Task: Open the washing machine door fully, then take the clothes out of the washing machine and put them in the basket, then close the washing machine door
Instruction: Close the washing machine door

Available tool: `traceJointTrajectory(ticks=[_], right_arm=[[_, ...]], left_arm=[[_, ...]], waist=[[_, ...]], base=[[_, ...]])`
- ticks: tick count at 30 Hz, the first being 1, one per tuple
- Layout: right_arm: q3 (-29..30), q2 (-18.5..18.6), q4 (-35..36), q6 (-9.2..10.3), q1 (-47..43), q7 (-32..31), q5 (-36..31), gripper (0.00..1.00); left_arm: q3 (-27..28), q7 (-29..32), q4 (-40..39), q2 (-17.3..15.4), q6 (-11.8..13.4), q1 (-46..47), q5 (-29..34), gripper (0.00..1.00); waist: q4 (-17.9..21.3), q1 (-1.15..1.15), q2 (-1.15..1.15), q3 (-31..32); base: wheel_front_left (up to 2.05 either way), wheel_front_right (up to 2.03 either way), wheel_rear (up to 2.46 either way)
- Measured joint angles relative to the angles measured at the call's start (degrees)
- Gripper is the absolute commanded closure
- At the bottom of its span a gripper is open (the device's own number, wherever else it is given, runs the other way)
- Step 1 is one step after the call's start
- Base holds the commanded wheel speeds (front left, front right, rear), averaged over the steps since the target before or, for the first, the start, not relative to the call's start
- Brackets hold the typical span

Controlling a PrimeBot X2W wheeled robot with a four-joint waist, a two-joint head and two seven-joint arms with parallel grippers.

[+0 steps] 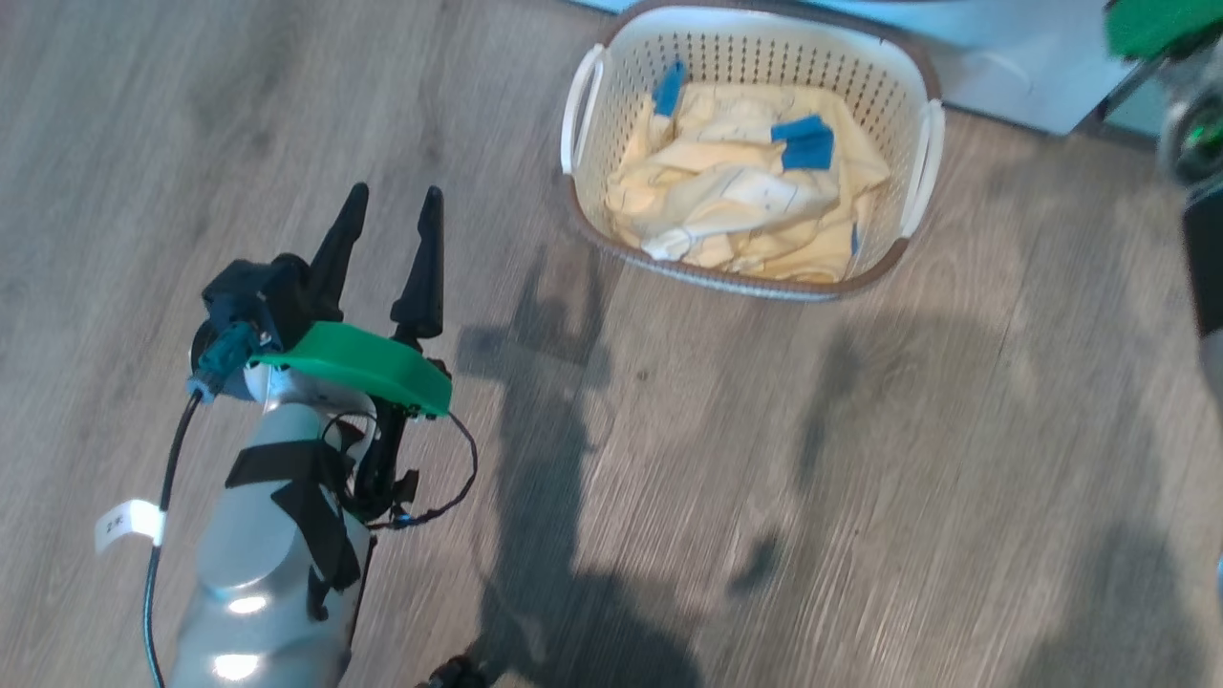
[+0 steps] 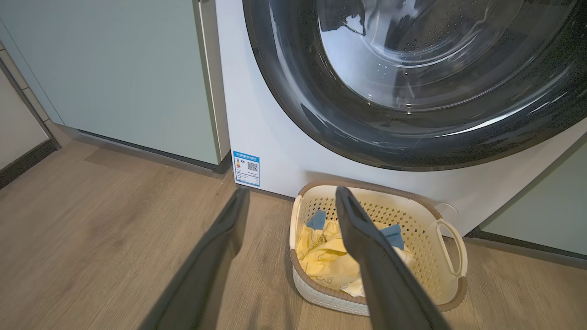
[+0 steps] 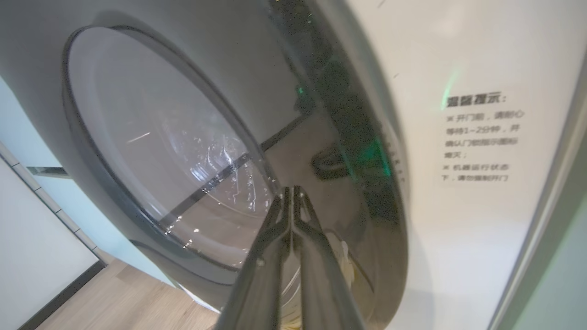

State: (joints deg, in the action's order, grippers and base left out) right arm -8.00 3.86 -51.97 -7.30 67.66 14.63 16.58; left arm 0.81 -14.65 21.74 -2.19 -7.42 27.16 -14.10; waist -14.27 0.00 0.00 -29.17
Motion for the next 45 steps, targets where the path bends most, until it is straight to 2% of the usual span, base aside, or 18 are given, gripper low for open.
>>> traceJointTrajectory(ticks=[7, 12, 13, 14, 15, 16, 17, 25, 35, 45], right_arm=[[-6.7, 0.0, 3.1, 0.00, -9.6, 0.0, 4.7, 1.00], [-9.9, 0.0, 6.7, 0.00, -14.7, 0.0, 7.6, 1.00], [-10.5, 0.0, 7.3, 0.00, -15.8, 0.0, 8.1, 0.91], [-10.9, -0.1, 7.9, 0.00, -17.0, 0.0, 8.6, 0.73], [-11.4, -0.1, 8.4, 0.00, -18.2, 0.0, 9.1, 0.60], [-12.1, -0.1, 8.8, 0.00, -19.5, 0.0, 9.2, 0.40], [-12.6, -0.1, 9.2, 0.00, -20.9, 0.0, 9.3, 0.02], [-11.7, -0.3, 12.5, 0.00, -30.0, 0.0, 9.4, 0.00], [-0.9, -0.4, 17.1, 0.00, -41.5, 0.0, 3.5, 0.00], [5.1, -0.7, 23.2, 0.00, -50.6, 0.0, -1.5, 0.00]], left_arm=[[-0.7, 0.0, 1.3, -1.2, 0.0, -1.8, 0.0, 0.00], [-0.6, 0.0, 2.3, -3.4, 0.0, -4.4, 0.0, 0.00], [-0.6, 0.0, 2.6, -3.9, 0.0, -4.8, 0.0, 0.00], [-0.4, 0.0, 2.9, -4.4, 0.0, -5.1, 0.0, 0.00], [0.1, 0.0, 3.1, -4.8, 0.0, -5.5, 0.0, 0.00], [0.5, 0.0, 3.1, -5.3, 0.0, -5.9, -0.1, 0.00], [0.7, 0.0, 3.3, -5.7, 0.0, -6.3, -0.4, 0.00], [1.1, 0.0, 5.6, -8.8, 0.0, -9.7, -1.8, 0.00], [0.5, 0.0, 7.4, -11.1, 0.0, -11.9, -6.3, 0.00], [0.5, 0.0, 9.2, -11.4, 0.0, -13.1, -7.1, 0.00]], waist=[[0.4, 0.00, 0.00, 5.2], [0.9, -0.01, 0.00, 9.8], [1.1, -0.01, 0.00, 10.8], [1.3, -0.01, 0.00, 11.8], [1.5, -0.01, 0.00, 12.7], [1.7, -0.01, 0.00, 13.7], [2.0, -0.01, 0.00, 14.7], [4.5, -0.01, 0.00, 21.1], [9.8, -0.01, 0.00, 27.3], [14.6, 0.00, 0.00, 30.8]], base=[[0.00, 0.00, 0.00], [0.00, 0.00, 0.00], [0.00, 0.00, 0.00], [0.00, 0.00, 0.00], [0.00, 0.00, 0.00], [0.00, 0.00, 0.00], [0.00, 0.00, 0.00], [0.00, 0.00, 0.00], [0.00, 0.00, 0.00], [0.00, 0.00, 0.00]])
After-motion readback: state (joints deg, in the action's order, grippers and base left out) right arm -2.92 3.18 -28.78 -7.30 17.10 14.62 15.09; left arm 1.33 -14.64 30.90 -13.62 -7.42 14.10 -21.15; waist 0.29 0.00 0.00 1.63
